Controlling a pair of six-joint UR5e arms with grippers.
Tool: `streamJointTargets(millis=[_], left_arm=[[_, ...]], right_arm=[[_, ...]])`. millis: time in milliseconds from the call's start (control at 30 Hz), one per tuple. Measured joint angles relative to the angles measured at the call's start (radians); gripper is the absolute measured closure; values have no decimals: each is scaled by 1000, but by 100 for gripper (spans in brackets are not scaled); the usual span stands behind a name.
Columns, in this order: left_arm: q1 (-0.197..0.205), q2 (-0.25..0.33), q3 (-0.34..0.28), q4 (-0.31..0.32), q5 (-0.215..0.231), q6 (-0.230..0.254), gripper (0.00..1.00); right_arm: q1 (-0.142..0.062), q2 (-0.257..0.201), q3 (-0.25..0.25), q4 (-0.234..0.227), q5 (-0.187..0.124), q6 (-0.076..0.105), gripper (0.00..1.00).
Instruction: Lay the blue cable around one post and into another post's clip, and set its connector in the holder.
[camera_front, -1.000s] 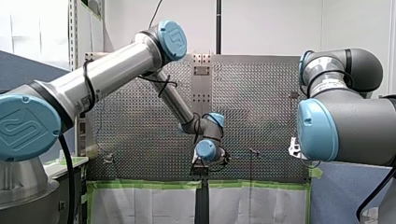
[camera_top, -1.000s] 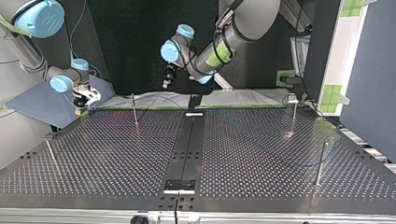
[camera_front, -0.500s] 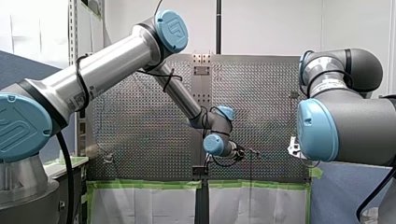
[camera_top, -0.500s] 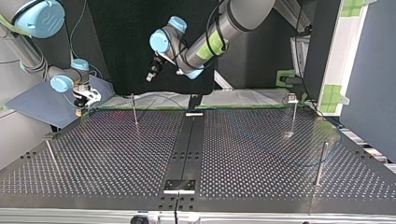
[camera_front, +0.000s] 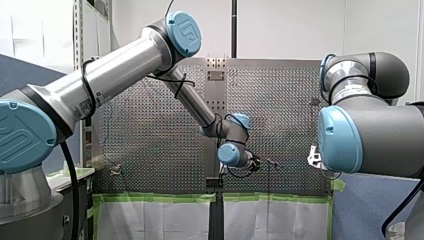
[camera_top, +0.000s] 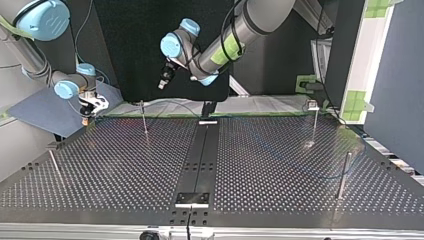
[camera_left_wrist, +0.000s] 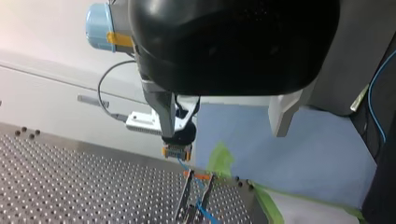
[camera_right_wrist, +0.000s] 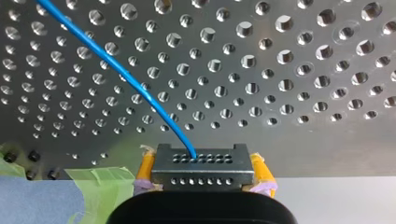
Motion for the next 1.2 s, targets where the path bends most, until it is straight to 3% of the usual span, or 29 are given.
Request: streamJointTargets(millis=[1000, 1200], left_arm=[[3, 0, -1, -30, -36, 0, 1], [-2, 5, -17, -64, -67, 22, 1]], right_arm=[[1, 0, 0, 0, -3, 3, 100], [1, 0, 0, 3, -4, 3, 100]])
